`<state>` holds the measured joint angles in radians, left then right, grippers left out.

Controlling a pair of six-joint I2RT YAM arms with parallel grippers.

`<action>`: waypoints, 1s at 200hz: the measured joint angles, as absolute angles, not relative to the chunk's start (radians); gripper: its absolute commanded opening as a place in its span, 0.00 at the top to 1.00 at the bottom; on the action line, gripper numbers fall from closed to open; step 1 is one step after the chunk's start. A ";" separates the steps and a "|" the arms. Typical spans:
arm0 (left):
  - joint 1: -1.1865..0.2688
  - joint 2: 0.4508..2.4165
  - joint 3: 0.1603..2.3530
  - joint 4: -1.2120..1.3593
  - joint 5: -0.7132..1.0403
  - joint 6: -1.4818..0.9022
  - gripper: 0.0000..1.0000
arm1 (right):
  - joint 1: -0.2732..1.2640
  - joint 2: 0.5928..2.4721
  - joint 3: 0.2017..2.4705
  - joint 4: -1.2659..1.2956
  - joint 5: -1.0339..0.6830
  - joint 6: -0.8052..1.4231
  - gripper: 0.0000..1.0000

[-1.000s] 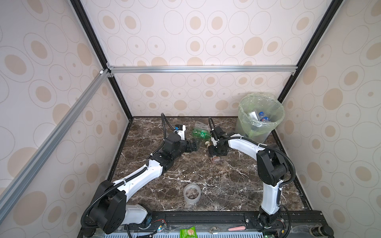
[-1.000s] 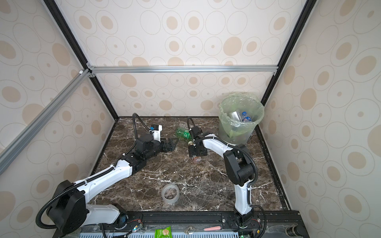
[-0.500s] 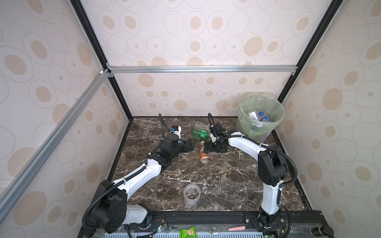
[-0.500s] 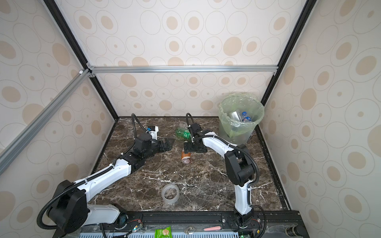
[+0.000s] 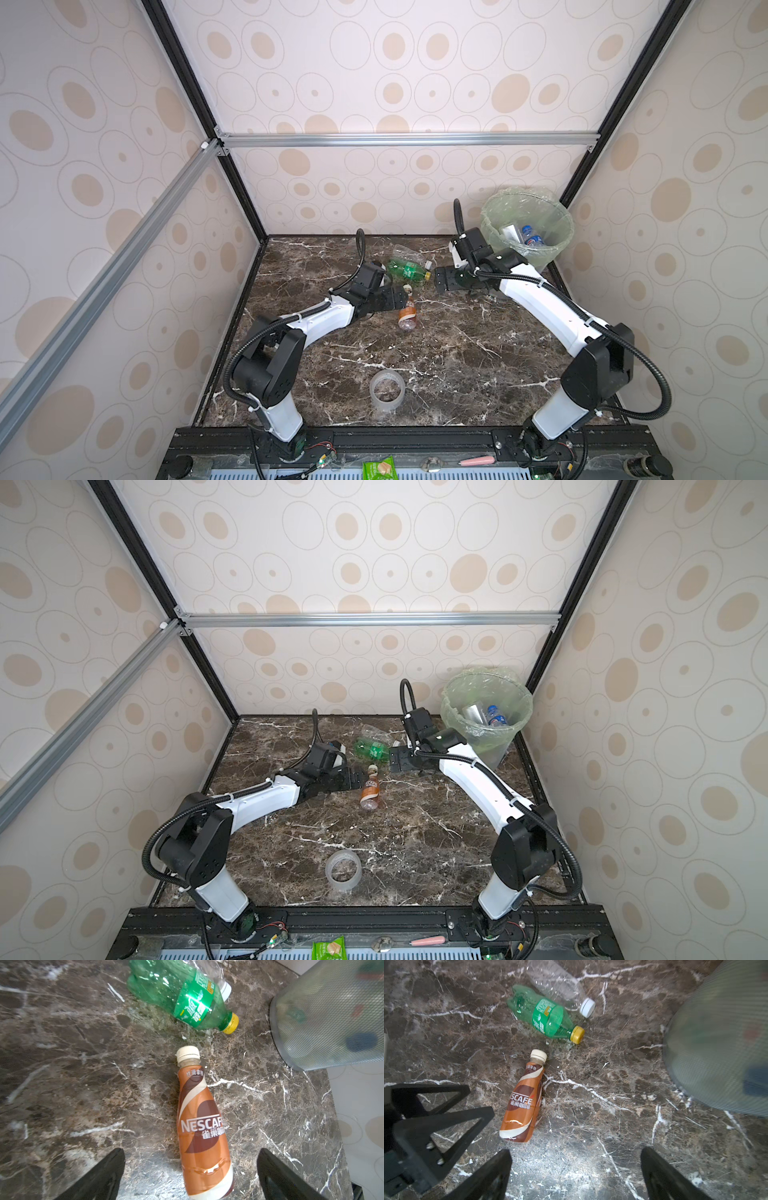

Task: Throw the plastic bottles in the bin
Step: 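Withdraw the right gripper while the left gripper lowers onto the Nescafe bottle, then close the left gripper on the Nescafe bottle and lift it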

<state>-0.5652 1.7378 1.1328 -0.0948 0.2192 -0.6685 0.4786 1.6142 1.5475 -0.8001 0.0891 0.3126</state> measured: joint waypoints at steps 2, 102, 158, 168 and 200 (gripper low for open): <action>-0.569 1.743 1.140 -0.098 0.219 -0.669 0.01 | 0.477 1.610 1.547 -0.800 0.090 0.311 0.00; -0.672 1.880 1.235 -0.271 0.143 -0.644 0.06 | 0.450 1.548 1.524 -0.792 0.126 0.286 0.00; -0.672 1.896 1.232 -0.280 0.109 -0.631 0.17 | 0.450 1.548 1.519 -0.769 0.099 0.287 0.00; -0.672 1.903 1.232 -0.281 0.104 -0.629 0.19 | 0.449 1.548 1.518 -0.768 0.094 0.287 0.00; -0.672 1.917 1.231 -0.276 0.106 -0.621 0.24 | 0.449 1.547 1.506 -0.760 0.086 0.287 0.00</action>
